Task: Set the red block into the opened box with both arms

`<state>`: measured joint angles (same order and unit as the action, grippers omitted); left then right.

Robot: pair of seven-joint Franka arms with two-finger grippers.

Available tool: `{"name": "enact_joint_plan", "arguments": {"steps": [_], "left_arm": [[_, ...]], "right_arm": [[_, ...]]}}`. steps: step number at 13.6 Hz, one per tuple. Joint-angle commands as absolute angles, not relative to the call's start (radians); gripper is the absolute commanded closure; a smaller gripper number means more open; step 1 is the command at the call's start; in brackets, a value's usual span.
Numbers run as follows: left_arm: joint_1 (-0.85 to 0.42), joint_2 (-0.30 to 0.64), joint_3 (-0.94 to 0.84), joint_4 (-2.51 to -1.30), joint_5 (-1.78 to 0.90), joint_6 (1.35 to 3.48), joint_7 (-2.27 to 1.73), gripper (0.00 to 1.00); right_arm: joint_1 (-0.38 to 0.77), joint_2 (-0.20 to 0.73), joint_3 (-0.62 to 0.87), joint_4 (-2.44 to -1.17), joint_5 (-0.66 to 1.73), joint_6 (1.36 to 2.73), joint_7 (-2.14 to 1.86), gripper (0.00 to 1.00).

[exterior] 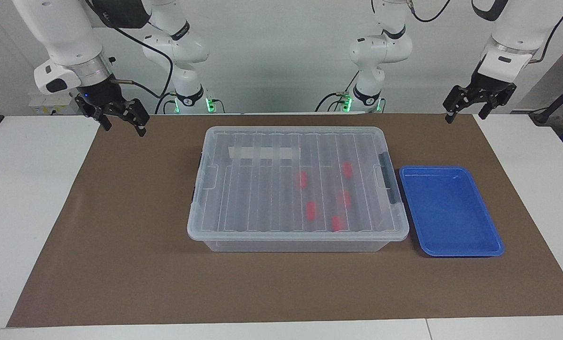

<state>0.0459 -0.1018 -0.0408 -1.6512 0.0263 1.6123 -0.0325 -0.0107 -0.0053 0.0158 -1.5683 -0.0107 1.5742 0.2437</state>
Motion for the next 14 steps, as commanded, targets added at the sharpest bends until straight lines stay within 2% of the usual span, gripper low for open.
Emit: {"name": "enact_joint_plan", "arguments": {"steps": [1, 14], "left_arm": [[0.041, -0.115, -0.037, -1.663, 0.021, 1.614, -0.049, 0.0], [0.015, -0.121, -0.061, -1.672, -0.003, 1.614, -0.044, 0.0]], "right_arm": [[0.009, -0.032, 0.021, -1.604, -0.051, 1.58, 0.245, 0.0], [0.0, -0.037, 0.02, -1.614, -0.037, 1.588, 0.224, 0.0]]}}
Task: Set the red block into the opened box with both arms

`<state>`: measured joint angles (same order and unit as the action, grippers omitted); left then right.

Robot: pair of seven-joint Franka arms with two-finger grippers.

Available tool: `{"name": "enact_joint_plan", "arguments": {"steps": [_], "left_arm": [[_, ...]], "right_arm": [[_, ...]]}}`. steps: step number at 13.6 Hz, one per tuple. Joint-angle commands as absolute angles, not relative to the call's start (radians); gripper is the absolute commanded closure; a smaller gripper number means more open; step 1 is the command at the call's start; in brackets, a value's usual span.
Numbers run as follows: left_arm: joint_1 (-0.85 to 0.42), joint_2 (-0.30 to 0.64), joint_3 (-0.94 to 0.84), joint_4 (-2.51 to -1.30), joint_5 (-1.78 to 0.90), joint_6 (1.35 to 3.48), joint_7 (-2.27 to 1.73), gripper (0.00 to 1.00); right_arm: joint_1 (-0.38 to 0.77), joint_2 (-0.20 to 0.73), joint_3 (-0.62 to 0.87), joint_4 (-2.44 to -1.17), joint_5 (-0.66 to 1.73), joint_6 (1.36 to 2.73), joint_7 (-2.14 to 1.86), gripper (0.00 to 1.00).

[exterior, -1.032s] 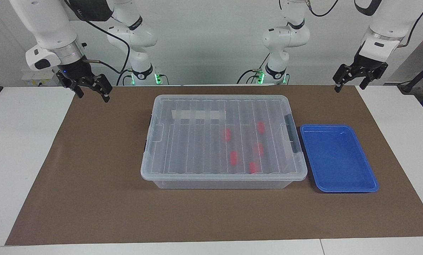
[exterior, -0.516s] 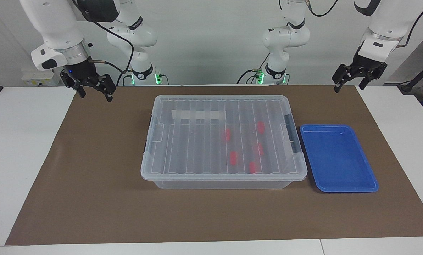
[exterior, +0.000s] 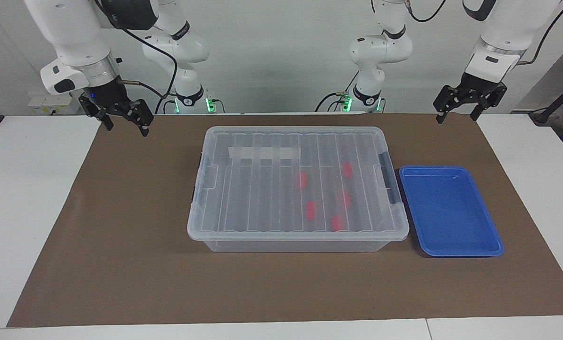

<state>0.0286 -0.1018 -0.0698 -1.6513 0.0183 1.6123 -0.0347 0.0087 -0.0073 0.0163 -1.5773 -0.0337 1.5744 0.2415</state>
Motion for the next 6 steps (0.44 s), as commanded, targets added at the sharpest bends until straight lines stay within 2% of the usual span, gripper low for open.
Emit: {"name": "enact_joint_plan", "arguments": {"steps": [1, 6], "left_arm": [[0.015, -0.121, -0.061, -1.672, -0.014, 1.614, -0.046, 0.0], [0.015, -0.12, -0.06, -1.671, -0.015, 1.614, -0.04, 0.0]], "right_arm": [[0.0, -0.037, 0.02, -1.614, -0.037, 1.588, 0.225, 0.0], [-0.003, -0.038, 0.02, -1.617, -0.034, 1.588, 0.221, 0.0]]}}
